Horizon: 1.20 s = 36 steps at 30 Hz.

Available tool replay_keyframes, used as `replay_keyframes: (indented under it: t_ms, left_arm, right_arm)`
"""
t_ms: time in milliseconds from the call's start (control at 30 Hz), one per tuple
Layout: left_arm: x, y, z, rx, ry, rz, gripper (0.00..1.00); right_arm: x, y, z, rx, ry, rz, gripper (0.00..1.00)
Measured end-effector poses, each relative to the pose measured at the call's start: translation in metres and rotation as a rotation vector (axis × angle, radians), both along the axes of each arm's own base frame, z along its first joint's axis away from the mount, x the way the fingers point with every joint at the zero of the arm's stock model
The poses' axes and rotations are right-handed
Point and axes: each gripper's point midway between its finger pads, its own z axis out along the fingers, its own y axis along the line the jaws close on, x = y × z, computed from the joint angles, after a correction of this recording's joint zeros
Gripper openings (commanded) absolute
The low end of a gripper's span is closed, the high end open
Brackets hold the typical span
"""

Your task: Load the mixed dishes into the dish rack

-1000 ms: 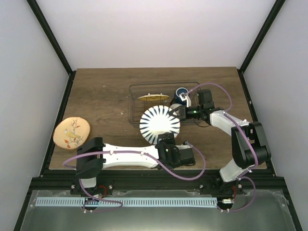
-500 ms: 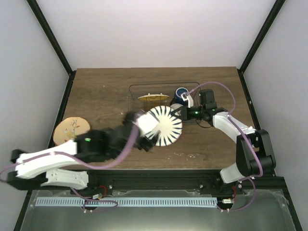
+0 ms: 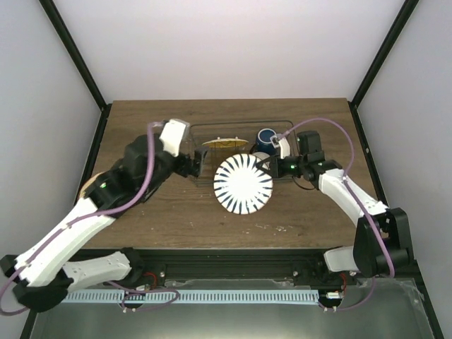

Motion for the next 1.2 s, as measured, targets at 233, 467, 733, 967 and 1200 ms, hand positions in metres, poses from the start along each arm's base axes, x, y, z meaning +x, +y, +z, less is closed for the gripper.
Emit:
replay_keyframes:
  t_ms: [233, 467, 733, 967, 1200]
  left_arm:
    - [0.055, -0.026, -0.049, -0.009, 0.145, -0.065, 1.0]
    - [0.087, -0.003, -0.055, -0.072, 0.151, -0.034, 1.0]
    - [0.085, -0.007, -0.079, -0.066, 0.185, -0.064, 1.0]
    - [0.084, -0.01, -0.087, -0.068, 0.192, -0.076, 1.0]
    - [0.085, -0.01, -0.095, -0.068, 0.195, -0.078, 1.0]
  right_arm:
    - [-0.006, -0.01, 0.009, -0.05, -0.042, -0.032, 0.01]
    - [-0.006, -0.02, 0.024, -0.099, -0.115, -0.065, 0.01]
    - [-0.009, -0.015, 0.049, -0.052, -0.242, -0.022, 0.01]
    - [-0.025, -0.004, 0.09, 0.054, -0.418, 0.07, 0.01]
    - [-0.032, 0.0, 0.127, 0.103, -0.631, 0.112, 0.01]
